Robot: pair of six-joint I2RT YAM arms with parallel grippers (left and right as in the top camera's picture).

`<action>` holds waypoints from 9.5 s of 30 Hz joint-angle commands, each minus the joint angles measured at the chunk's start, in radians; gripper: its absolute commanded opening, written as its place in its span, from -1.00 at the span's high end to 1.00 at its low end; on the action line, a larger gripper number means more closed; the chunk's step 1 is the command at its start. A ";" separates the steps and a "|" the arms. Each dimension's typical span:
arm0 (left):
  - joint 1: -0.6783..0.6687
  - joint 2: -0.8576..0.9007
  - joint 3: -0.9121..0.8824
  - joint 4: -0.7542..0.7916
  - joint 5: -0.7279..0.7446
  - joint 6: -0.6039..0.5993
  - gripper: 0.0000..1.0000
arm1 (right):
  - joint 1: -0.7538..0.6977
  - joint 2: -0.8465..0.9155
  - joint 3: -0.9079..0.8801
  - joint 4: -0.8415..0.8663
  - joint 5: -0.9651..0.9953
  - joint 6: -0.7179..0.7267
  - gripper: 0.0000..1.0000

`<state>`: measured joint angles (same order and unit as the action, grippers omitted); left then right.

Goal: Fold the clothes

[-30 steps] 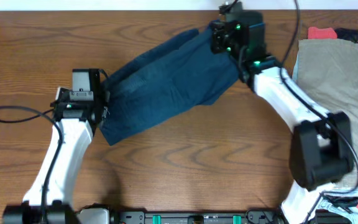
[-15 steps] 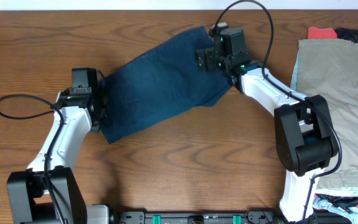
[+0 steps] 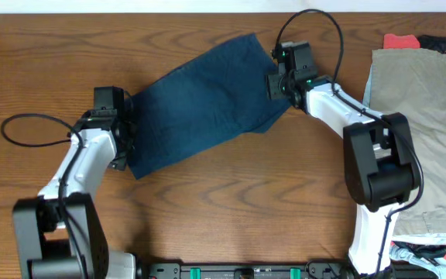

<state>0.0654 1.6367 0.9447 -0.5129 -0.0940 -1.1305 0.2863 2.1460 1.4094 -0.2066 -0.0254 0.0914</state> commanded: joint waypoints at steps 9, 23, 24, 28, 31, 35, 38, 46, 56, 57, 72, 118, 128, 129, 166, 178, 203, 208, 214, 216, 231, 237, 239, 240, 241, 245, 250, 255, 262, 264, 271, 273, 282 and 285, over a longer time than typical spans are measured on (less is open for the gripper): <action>0.005 0.135 -0.011 0.097 0.270 0.163 -0.61 | -0.033 0.024 0.010 -0.298 0.063 -0.011 0.74; -0.014 0.135 -0.011 0.096 0.399 0.565 -0.69 | -0.117 0.010 0.010 -0.647 0.179 0.139 0.67; -0.015 0.135 -0.011 0.089 0.400 0.577 -0.68 | -0.119 0.004 0.010 -0.650 0.179 0.139 0.66; -0.014 0.129 -0.009 0.083 0.400 0.694 -0.72 | -0.125 -0.022 0.010 -0.651 0.179 0.139 0.63; -0.014 0.105 0.003 0.059 0.389 0.778 -0.71 | -0.133 -0.044 0.010 -0.653 0.180 0.139 0.62; -0.001 0.061 0.008 0.042 0.346 0.782 -0.71 | -0.157 -0.082 0.010 -0.654 0.179 0.135 0.61; 0.013 0.048 0.008 0.043 0.343 0.782 -0.72 | -0.166 -0.119 0.010 -0.653 0.179 0.128 0.56; 0.031 0.074 0.007 0.045 0.375 0.688 -0.84 | -0.163 -0.253 0.010 -0.629 0.167 0.108 0.01; -0.035 0.188 0.007 0.081 0.455 0.722 -0.96 | -0.146 -0.318 0.010 -0.623 0.064 0.076 -0.06; -0.040 0.196 0.007 0.081 0.480 0.731 -0.96 | -0.144 -0.318 0.010 -0.625 0.060 0.076 -0.05; -0.045 0.050 0.066 -0.145 0.491 0.745 0.88 | -0.135 -0.307 0.005 -0.623 -0.255 -0.016 0.94; -0.045 -0.335 0.316 -0.512 0.550 0.776 0.88 | 0.217 -0.163 0.127 -0.719 -0.004 0.024 0.88; -0.059 -0.330 0.316 -0.510 0.550 0.775 0.88 | 0.046 -0.163 -0.011 -0.758 0.066 0.024 0.95; -0.069 -0.328 0.316 -0.508 0.550 0.775 0.88 | 0.042 -0.163 -0.032 -0.743 0.065 0.024 0.96; -0.674 0.086 0.316 0.058 0.566 0.448 0.03 | 0.063 -0.166 -0.233 -0.597 0.003 0.080 0.36; -0.381 0.051 0.316 0.058 0.488 0.609 -0.09 | -0.043 -0.337 -0.004 -0.794 -0.023 0.067 0.35; -0.300 0.360 0.316 0.077 0.480 0.693 -0.63 | 0.218 -0.373 -0.257 -0.727 -0.264 0.035 0.28; -0.299 0.391 0.316 0.070 0.479 0.693 0.61 | 0.199 -0.373 -0.277 -0.721 -0.203 0.054 0.27; -0.257 0.369 0.316 0.073 0.475 0.693 0.88 | 0.167 -0.378 -0.259 -0.732 -0.173 0.070 0.28; -0.219 0.349 0.316 0.074 0.472 0.692 0.88 | 0.150 -0.389 -0.246 -0.745 -0.155 0.097 0.27; 0.404 0.135 0.316 0.104 0.317 0.693 0.87 | -0.006 -0.578 -0.218 -0.784 -0.154 0.094 0.18; 0.627 0.125 0.316 0.083 0.318 0.642 -0.96 | -0.008 -0.583 -0.218 -0.796 -0.154 0.094 0.17; 0.674 0.125 0.316 0.077 0.336 0.613 -0.96 | -0.008 -0.583 -0.218 -0.805 -0.154 0.092 0.17; 0.694 0.125 0.316 0.077 0.373 0.601 -0.96 | -0.008 -0.583 -0.218 -0.808 -0.154 0.087 0.17; 0.703 0.125 0.316 0.079 0.409 0.594 -0.96 | -0.008 -0.583 -0.218 -0.810 -0.153 0.086 0.17; 0.678 0.125 0.316 0.123 0.597 0.608 -0.96 | -0.008 -0.583 -0.218 -0.803 -0.154 0.087 0.16; 0.526 0.125 0.316 0.126 0.677 0.740 -0.96 | -0.008 -0.583 -0.218 -0.803 -0.154 0.087 0.16; 0.283 0.125 0.316 0.094 0.666 0.919 -0.96 | -0.008 -0.583 -0.218 -0.802 -0.154 0.087 0.16; -0.058 0.137 0.316 -0.015 0.278 1.093 -0.96 | -0.008 -0.583 -0.218 -0.803 -0.153 0.087 0.16; -0.127 0.151 0.316 -0.045 0.177 1.093 -0.96 | -0.008 -0.583 -0.219 -0.804 -0.148 0.087 0.16; -0.222 0.198 0.312 -0.156 0.101 1.093 -0.96 | -0.008 -0.583 -0.219 -0.809 -0.135 0.087 0.16; -0.222 0.207 0.302 -0.167 0.105 1.093 -0.96 | -0.008 -0.583 -0.219 -0.808 -0.135 0.087 0.16; -0.221 0.240 0.232 -0.162 0.112 1.093 -0.96 | -0.008 -0.583 -0.219 -0.808 -0.135 0.087 0.16; -0.214 0.240 0.232 -0.156 0.107 1.093 -0.96 | -0.008 -0.583 -0.219 -0.808 -0.135 0.087 0.16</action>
<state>-0.1581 1.8648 1.1835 -0.6739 0.0368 -0.0505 0.2844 1.5768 1.1755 -1.0134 -0.1638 0.1757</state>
